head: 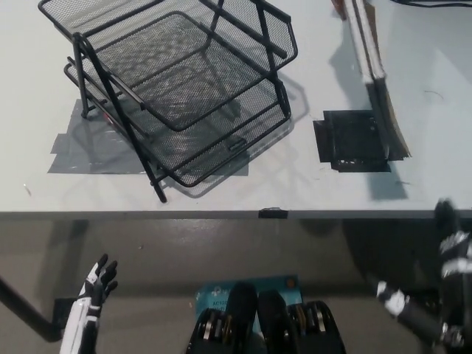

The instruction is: A person hands a notebook to the robot and the robot grabs it with its right hand and places it in the file tray kept in the centre of the desk infront of it.

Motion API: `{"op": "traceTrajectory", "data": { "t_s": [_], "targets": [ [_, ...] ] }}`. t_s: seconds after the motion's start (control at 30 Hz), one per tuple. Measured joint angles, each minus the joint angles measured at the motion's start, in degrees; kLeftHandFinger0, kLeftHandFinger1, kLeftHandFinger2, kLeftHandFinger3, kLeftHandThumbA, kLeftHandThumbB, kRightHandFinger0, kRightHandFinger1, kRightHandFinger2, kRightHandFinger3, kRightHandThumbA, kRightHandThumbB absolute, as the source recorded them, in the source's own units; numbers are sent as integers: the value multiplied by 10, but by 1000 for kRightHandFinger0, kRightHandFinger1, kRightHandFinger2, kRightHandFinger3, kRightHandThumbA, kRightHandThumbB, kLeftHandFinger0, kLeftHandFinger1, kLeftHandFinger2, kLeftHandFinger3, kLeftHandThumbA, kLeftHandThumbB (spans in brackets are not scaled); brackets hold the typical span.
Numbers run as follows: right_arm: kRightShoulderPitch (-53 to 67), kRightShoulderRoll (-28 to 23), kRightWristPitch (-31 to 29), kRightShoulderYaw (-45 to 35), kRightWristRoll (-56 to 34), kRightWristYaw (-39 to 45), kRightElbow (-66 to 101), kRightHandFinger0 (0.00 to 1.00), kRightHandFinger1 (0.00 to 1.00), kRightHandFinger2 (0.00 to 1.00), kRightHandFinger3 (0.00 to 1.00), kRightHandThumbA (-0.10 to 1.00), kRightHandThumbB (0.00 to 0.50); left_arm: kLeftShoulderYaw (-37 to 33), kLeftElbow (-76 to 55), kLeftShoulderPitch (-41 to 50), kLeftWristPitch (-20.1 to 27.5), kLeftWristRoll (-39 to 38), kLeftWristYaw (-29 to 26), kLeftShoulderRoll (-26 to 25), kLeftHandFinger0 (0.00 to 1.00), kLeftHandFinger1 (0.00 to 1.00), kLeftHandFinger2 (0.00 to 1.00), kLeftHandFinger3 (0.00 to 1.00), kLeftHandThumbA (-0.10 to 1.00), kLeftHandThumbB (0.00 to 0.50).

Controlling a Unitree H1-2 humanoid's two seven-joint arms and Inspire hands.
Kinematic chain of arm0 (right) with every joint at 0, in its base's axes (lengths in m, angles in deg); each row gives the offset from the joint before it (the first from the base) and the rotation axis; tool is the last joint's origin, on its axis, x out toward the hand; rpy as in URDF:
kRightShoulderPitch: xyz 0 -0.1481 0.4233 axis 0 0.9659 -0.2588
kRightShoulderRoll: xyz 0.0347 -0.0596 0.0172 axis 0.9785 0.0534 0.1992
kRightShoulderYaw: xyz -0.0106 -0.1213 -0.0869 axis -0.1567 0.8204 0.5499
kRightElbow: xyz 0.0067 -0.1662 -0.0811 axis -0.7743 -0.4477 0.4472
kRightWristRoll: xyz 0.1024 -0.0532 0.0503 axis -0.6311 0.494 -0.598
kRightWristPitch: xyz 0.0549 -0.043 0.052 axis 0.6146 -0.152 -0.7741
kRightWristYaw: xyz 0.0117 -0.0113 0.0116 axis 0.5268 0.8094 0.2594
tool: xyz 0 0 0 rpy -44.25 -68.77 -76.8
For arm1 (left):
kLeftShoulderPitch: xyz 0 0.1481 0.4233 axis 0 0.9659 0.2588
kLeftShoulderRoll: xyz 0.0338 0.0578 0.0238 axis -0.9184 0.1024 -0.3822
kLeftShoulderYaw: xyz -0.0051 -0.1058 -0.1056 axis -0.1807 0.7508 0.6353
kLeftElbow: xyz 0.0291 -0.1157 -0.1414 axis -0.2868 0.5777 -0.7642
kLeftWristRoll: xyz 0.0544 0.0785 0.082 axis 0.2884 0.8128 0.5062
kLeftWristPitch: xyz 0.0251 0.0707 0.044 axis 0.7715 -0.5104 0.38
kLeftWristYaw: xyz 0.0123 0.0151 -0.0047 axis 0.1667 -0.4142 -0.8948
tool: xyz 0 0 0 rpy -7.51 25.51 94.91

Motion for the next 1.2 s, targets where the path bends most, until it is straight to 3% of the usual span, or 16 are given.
{"op": "traceTrajectory", "data": {
  "t_s": [0.1,0.27,0.6,0.9,1.03,1.2],
  "targets": [
    [-49,8,6,-10,23,-11,10,1000,1000,1000,1000,1000,274,-1,-2,-6,-3,1,1,0,1000,1000,1000,1000,990,394],
    [-122,19,22,-20,61,-26,14,1000,1000,1000,1000,1000,312,-1,-3,-15,-7,1,3,0,1000,1000,1000,1000,981,384],
    [-226,21,71,-21,144,-50,-56,1000,1000,1000,1000,996,311,2,-1,-10,-8,3,3,-3,1000,1000,1000,1000,1000,396],
    [-327,13,79,-21,175,-94,-196,1000,1000,1000,1000,1000,342,2,8,-6,-5,18,3,-3,1000,1000,1000,1000,1000,399],
    [-372,1,78,-21,183,-119,-256,1000,1000,1000,1000,1000,325,2,8,-3,-4,26,3,-4,1000,1000,1000,1000,1000,400],
    [-413,-9,74,-20,198,-155,-312,1000,1000,1000,1000,1000,371,2,8,-3,-4,36,3,-4,1000,1000,1000,1000,1000,395]
  ]
}}
